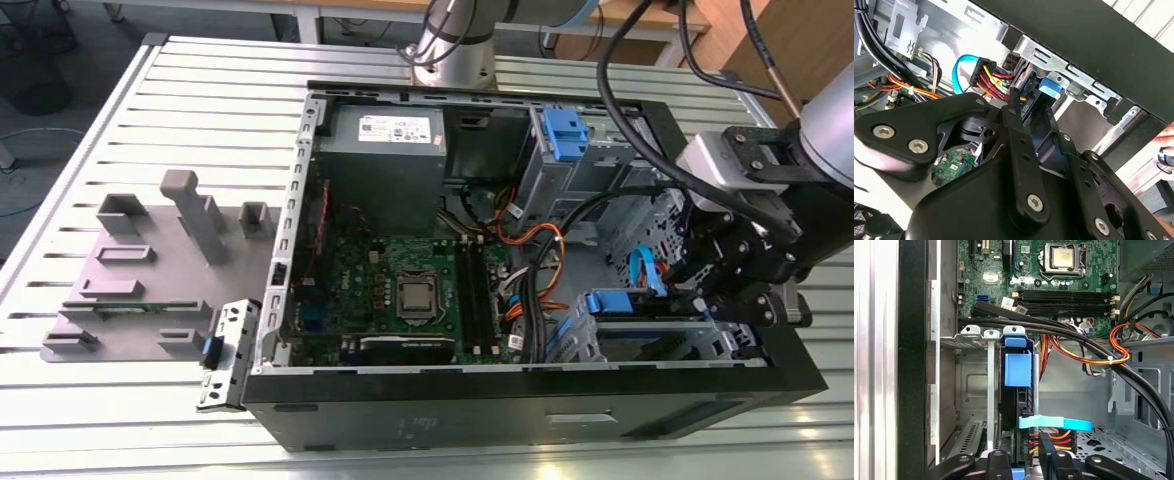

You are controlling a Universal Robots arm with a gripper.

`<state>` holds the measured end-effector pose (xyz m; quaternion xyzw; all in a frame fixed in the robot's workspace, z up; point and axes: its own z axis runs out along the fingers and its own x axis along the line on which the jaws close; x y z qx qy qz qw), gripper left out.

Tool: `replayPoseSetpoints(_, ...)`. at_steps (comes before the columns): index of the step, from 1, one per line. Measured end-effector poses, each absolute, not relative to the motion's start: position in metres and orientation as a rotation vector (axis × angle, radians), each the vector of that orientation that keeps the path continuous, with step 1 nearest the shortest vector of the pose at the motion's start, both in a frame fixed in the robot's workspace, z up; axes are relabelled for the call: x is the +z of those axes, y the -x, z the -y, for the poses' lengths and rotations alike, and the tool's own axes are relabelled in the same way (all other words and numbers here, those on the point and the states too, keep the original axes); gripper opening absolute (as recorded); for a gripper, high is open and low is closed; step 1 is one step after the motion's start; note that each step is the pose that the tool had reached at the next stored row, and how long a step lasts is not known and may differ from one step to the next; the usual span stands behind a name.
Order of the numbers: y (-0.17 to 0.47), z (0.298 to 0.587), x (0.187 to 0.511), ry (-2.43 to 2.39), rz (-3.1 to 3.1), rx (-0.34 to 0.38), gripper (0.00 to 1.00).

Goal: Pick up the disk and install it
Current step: 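Insert the second disk wire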

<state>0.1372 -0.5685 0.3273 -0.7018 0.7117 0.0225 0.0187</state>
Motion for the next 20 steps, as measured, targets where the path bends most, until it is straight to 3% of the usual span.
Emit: replayPoseSetpoints(20, -0.137, 0.568, 0.355, 2.18, -2.21, 0.069, 0.36)
